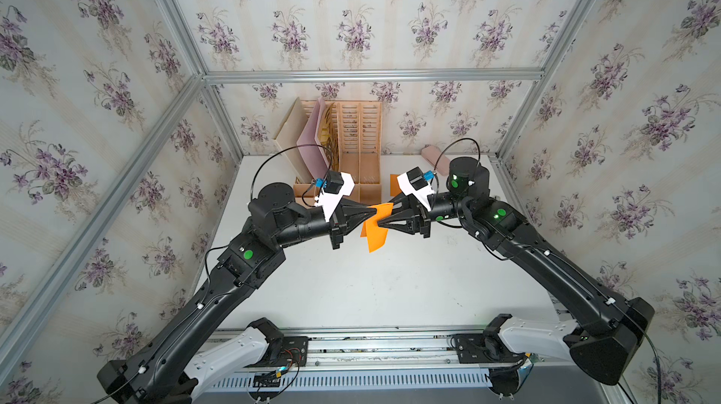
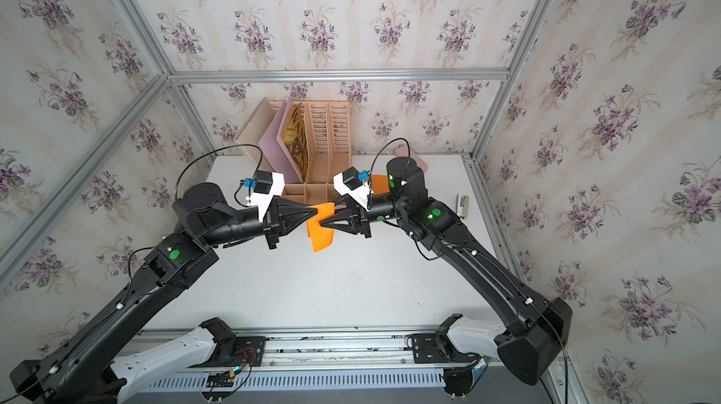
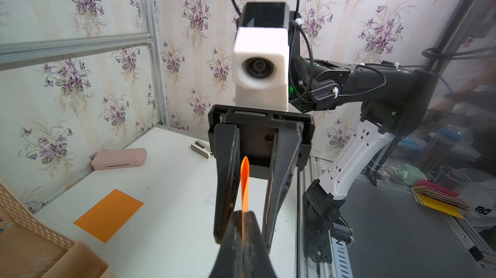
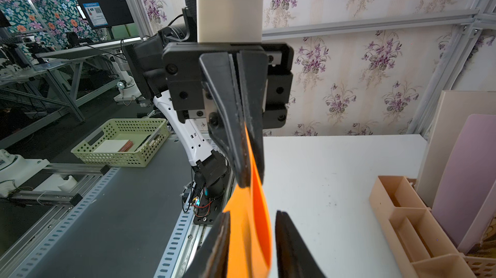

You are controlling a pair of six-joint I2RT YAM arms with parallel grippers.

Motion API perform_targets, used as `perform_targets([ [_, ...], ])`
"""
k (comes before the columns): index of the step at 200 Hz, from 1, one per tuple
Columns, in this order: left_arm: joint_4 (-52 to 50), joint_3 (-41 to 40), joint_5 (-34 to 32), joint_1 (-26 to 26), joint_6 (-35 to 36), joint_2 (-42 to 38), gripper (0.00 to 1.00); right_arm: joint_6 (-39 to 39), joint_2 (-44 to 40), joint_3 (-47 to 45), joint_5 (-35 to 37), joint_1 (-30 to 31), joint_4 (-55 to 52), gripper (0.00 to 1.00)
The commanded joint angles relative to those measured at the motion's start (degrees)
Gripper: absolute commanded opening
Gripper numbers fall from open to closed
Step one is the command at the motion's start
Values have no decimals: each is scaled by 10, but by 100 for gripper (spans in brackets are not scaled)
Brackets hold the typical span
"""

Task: Fold the square paper along the opposite sides
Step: Smooth out the paper.

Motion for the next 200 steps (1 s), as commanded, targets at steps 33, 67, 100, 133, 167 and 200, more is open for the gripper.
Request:
perform_targets([
  [33,29,-5,-2,0,0,0,0,3,-5,-1,-4,1,5,37],
  [67,33,-3,-1,0,0,5,0,1,-9,-4,-4,1,4,37],
  [100,36,-3,0,0,-1,7,0,0,-15,-11,-4,1,6,37],
  [133,36,-4,0,0,-1,6,0,-1,-15,-12,-5,0,5,38],
  [167,36,-5,0,1,0,6,0,-4,-17,-16,-4,1,4,38],
  [200,38,-5,-1,0,0,3,0,-4,-19,-20,-8,1,4,37],
])
